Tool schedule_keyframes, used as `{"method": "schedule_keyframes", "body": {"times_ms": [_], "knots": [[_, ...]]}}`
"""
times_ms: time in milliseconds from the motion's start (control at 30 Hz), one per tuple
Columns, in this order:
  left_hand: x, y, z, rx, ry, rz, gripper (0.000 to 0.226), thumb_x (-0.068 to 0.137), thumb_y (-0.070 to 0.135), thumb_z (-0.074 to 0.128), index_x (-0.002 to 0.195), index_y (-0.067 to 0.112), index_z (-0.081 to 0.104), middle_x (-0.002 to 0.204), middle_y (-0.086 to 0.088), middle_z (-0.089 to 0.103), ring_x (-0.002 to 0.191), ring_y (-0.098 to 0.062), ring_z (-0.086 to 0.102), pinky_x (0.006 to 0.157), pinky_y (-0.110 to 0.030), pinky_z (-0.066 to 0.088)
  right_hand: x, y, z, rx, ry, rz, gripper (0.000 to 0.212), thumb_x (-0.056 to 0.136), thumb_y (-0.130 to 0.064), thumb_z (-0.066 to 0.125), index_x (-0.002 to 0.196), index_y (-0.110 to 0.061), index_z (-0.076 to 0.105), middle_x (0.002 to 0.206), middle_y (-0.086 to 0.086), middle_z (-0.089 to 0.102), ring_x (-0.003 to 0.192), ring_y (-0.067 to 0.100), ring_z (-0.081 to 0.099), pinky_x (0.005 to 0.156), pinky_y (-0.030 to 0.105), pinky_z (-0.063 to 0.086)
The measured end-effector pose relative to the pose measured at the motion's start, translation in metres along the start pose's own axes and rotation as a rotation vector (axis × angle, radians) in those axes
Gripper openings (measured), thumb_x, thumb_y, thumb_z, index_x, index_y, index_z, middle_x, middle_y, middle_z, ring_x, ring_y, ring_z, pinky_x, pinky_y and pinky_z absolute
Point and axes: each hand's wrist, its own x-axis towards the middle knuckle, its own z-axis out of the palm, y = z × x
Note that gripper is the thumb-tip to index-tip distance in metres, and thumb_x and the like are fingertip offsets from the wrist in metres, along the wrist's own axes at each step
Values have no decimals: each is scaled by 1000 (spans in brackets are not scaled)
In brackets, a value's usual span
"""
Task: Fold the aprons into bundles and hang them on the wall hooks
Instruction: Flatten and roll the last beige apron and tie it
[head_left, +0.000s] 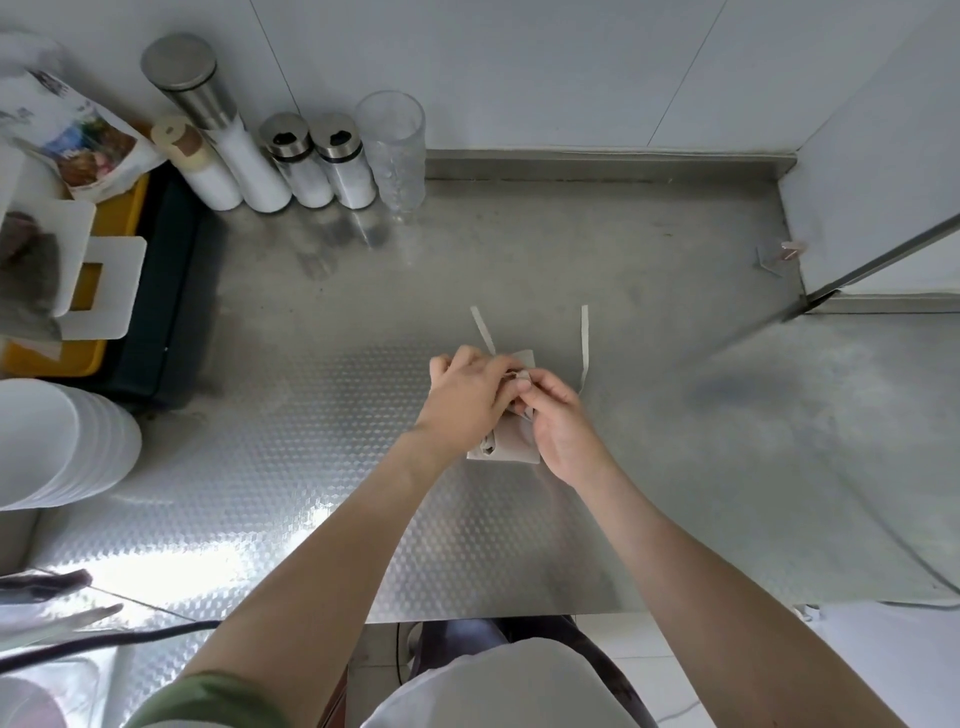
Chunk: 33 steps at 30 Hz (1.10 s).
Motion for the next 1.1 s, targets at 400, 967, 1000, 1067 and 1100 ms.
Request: {"method": "schedule_keyframes", "body": {"times_ms": [400,967,1000,1067,1100], "knots": [[-11,1,32,-27,198,27,31,90,28,49,75,13,73,77,-1,64,83,-19,52,68,-32,38,2,0,-5,75,-13,24,12,92,-10,51,93,-3,61,80,1,63,77,11,57,75,21,46],[-8,4,7,-954,-135,-582,33,102,19,45,75,15,62,57,8,56,60,-8,49,66,-23,38,6,-1,-22,-266,148,-61,25,98,2,41,92,-10,62,65,0,53,59,9,46,65,24,41],[-6,8,7,-856,-153,-551,30,102,20,45,78,15,63,60,7,54,62,-10,48,64,-24,36,3,-2,-21,-365,99,-78,28,97,4,42,96,-15,63,70,2,55,64,8,49,70,22,44],[-5,15,6,-703,-182,-499,27,102,19,43,89,10,64,69,3,56,69,-15,48,62,-25,32,0,-8,-19,-574,20,-121,36,95,7,43,101,-23,62,79,2,59,73,5,56,77,17,45],[-6,16,7,-656,-189,-473,27,103,18,41,96,6,65,76,-1,58,74,-17,49,63,-26,31,0,-10,-18,-705,-13,-157,36,95,5,43,103,-24,61,82,1,61,78,4,58,79,16,44]]}}
